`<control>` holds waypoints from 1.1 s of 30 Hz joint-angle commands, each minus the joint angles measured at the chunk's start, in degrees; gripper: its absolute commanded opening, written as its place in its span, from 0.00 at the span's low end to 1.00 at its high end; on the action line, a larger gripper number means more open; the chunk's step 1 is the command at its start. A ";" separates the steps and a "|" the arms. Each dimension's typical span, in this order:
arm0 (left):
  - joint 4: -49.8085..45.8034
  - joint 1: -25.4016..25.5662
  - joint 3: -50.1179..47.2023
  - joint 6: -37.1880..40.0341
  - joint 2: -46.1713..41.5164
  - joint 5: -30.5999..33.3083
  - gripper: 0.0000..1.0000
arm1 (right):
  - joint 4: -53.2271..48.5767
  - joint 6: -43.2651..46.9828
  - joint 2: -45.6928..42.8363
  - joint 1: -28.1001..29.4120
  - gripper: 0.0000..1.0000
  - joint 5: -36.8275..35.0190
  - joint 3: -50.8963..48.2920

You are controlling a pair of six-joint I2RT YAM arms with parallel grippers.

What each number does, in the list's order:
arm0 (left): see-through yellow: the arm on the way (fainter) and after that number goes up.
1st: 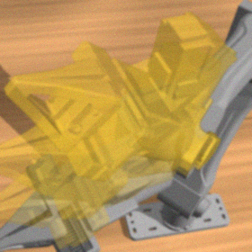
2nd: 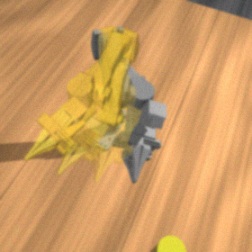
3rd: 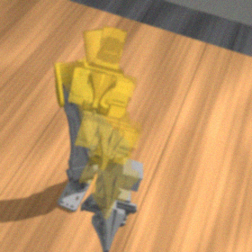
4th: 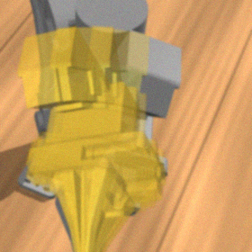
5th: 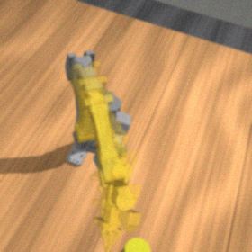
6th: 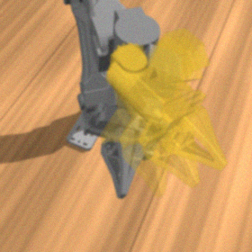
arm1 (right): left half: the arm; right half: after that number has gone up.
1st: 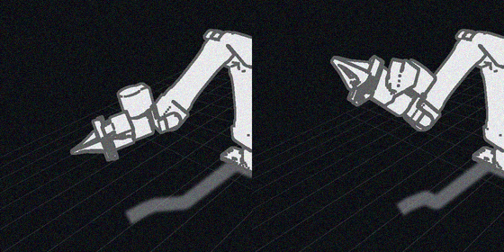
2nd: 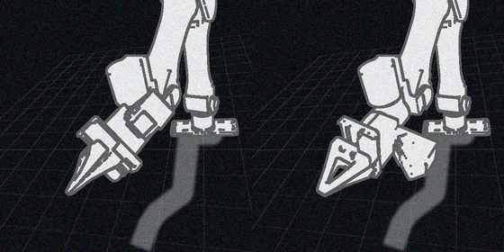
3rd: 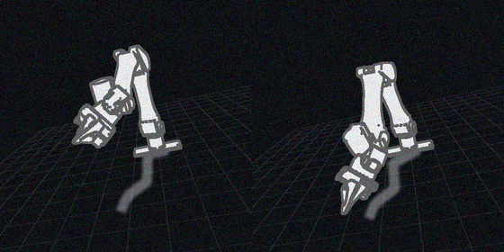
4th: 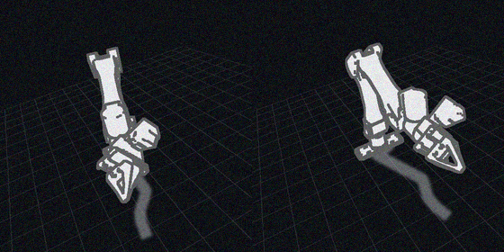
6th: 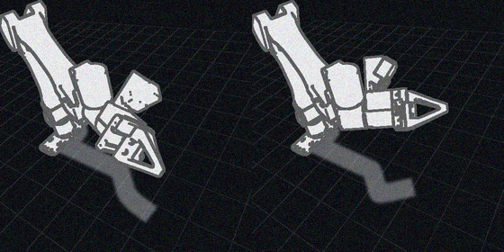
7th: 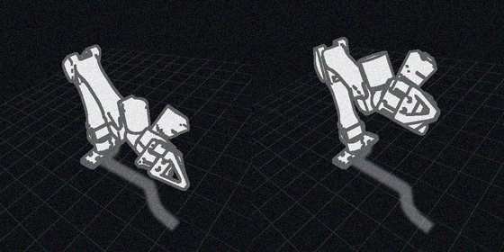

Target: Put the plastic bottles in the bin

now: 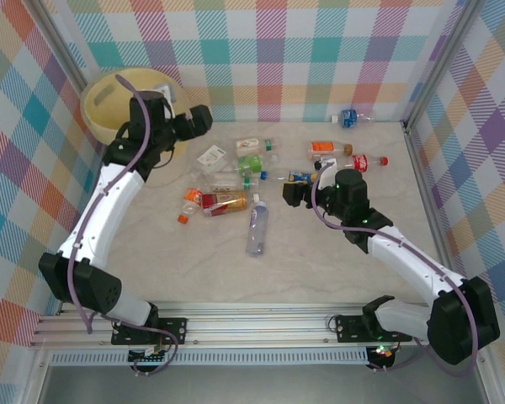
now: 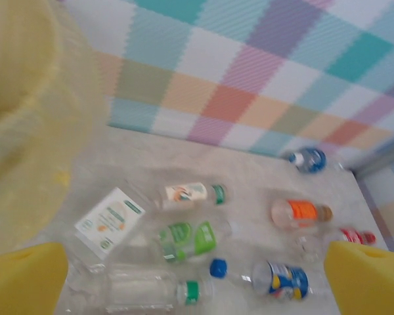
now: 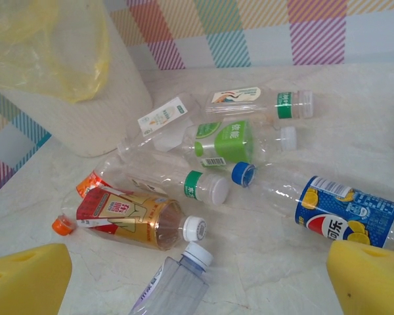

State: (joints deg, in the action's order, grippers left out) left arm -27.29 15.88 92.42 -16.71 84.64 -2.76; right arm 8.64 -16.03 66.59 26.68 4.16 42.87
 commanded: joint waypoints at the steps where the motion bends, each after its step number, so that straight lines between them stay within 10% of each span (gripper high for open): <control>1: 1.48 2.36 -3.23 8.91 -2.19 -7.24 1.00 | 1.53 -3.35 1.00 0.39 1.00 -3.60 -0.15; 15: -1.90 9.33 -17.39 39.26 -1.67 -18.42 1.00 | 0.91 -2.18 -0.62 0.39 1.00 -8.33 -1.68; 33: -5.13 9.21 -14.25 48.88 20.54 -0.82 1.00 | 0.54 -0.72 -1.45 0.41 1.00 -10.11 -2.53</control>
State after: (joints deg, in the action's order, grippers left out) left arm -33.82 25.21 77.28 30.68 104.66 -8.73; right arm 8.86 -17.54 66.37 26.68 -5.17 40.93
